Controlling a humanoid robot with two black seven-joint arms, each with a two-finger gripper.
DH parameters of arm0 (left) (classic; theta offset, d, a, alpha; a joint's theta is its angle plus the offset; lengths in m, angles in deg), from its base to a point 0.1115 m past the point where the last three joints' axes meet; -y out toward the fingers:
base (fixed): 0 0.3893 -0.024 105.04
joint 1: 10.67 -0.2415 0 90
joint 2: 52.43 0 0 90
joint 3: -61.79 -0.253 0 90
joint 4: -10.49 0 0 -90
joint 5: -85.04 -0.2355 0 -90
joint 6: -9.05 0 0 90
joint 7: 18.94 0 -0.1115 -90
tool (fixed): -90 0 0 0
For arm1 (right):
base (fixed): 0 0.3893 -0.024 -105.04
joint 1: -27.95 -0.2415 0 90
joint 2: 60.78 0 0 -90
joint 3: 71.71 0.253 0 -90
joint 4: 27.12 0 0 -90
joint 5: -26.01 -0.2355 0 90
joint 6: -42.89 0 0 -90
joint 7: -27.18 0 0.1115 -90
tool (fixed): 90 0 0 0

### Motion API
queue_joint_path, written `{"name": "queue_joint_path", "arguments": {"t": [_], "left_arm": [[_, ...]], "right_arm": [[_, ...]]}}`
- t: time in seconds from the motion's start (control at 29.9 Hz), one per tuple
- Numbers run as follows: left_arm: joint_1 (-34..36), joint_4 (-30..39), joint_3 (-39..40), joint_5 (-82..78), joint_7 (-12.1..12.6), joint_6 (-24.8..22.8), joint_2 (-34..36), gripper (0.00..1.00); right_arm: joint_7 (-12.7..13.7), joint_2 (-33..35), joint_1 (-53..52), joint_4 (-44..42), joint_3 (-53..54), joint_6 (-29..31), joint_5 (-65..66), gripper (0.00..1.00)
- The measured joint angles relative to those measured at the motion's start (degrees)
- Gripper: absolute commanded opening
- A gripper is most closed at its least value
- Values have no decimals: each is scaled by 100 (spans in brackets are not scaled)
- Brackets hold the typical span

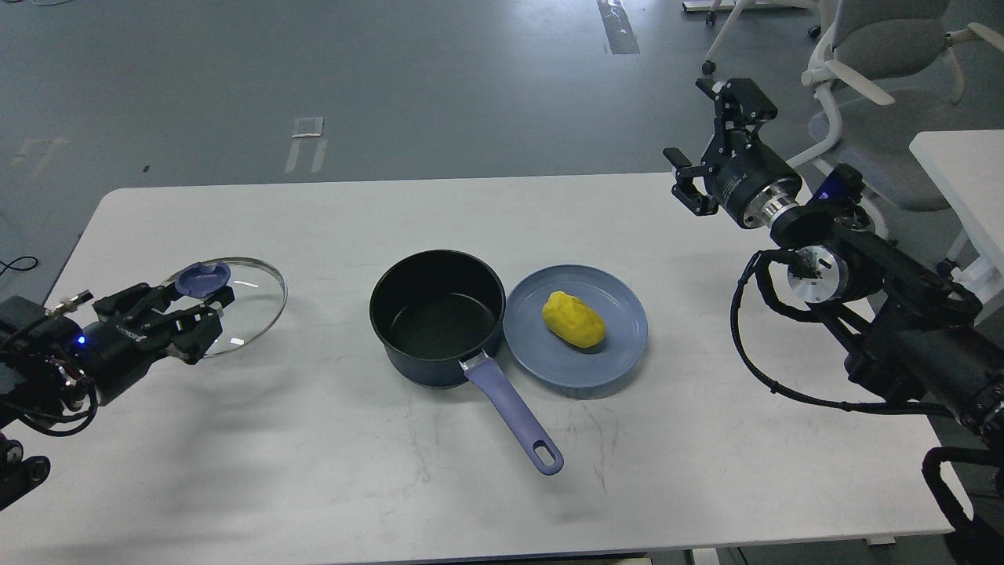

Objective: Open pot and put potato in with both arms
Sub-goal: 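Lift the glass lid off the pot and carry it toward the robot's left side, then set the lid down beside the pot and raise the left gripper away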

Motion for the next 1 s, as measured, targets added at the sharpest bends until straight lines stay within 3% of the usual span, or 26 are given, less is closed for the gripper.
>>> {"name": "queue_joint_path", "arguments": {"t": [0.27,0.47,0.8,0.9,1.0], "left_arm": [[-89,-77,-7,10,-2,-1,-445,40],[-91,-538,-8,1,0,-1,-788,44],[-78,-638,-358,3,0,-1,-922,50],[-78,-686,-381,5,0,0,-952,64],[-78,-725,-384,11,0,-1,-979,91]], "right_arm": [[3,35,9,0,-7,0,0,100],[3,69,10,16,-2,0,0,100],[3,73,5,18,11,0,0,100],[3,67,8,10,11,-9,0,100],[3,66,10,8,11,-17,0,100]]}}
